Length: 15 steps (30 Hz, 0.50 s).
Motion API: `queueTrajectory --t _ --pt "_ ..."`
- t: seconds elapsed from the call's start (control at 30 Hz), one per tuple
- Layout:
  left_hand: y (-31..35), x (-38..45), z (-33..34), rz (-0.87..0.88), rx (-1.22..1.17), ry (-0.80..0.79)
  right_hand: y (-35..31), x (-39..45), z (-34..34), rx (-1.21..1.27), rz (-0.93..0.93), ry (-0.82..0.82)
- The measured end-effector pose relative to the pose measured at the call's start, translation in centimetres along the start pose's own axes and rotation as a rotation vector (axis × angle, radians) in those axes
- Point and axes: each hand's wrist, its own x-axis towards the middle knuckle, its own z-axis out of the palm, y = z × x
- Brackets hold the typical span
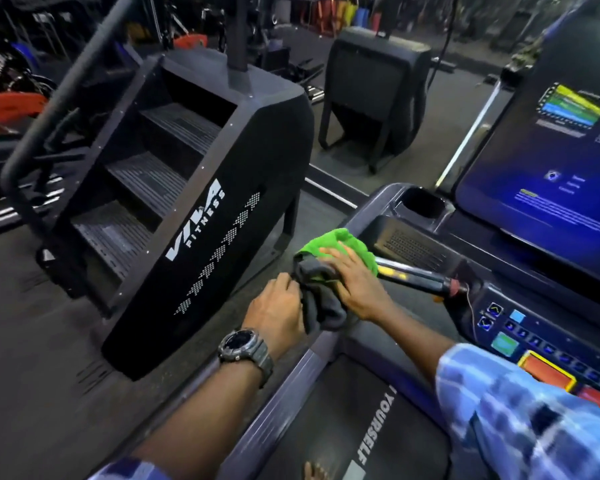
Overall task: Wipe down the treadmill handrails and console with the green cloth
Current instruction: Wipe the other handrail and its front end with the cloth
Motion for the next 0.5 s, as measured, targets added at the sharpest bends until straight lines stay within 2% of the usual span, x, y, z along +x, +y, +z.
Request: queueTrajectory --t 0.13,0.17,0.23,0.37,0.43,0.5 --pt "0.1 0.3 0.1 -0.03 0.025 0.061 -1.4 5.5 0.8 -0.048 0.361 0.052" --pt "0.1 0.5 0.2 -0.034 0.022 0.073 -2.6 6.1 1.4 -0.096 0.372 0.046" --pt "0.1 0.6 0.3 -0.026 0.031 0.08 -4.5 5.4 2.8 -0.075 0.277 0.065" --pt "0.5 0.4 -0.2 -0.025 0.063 0.089 -4.0 -0.8 4.4 0.242 0.105 0.246" --pt "0.8 0.4 -0.3 -0.036 0.083 0.094 -2.7 -1.4 5.0 0.302 0.198 0.36" --pt "1.2 0.5 -0.3 -0.065 0.075 0.1 -3.2 0.4 5.0 0.353 0.384 0.437"
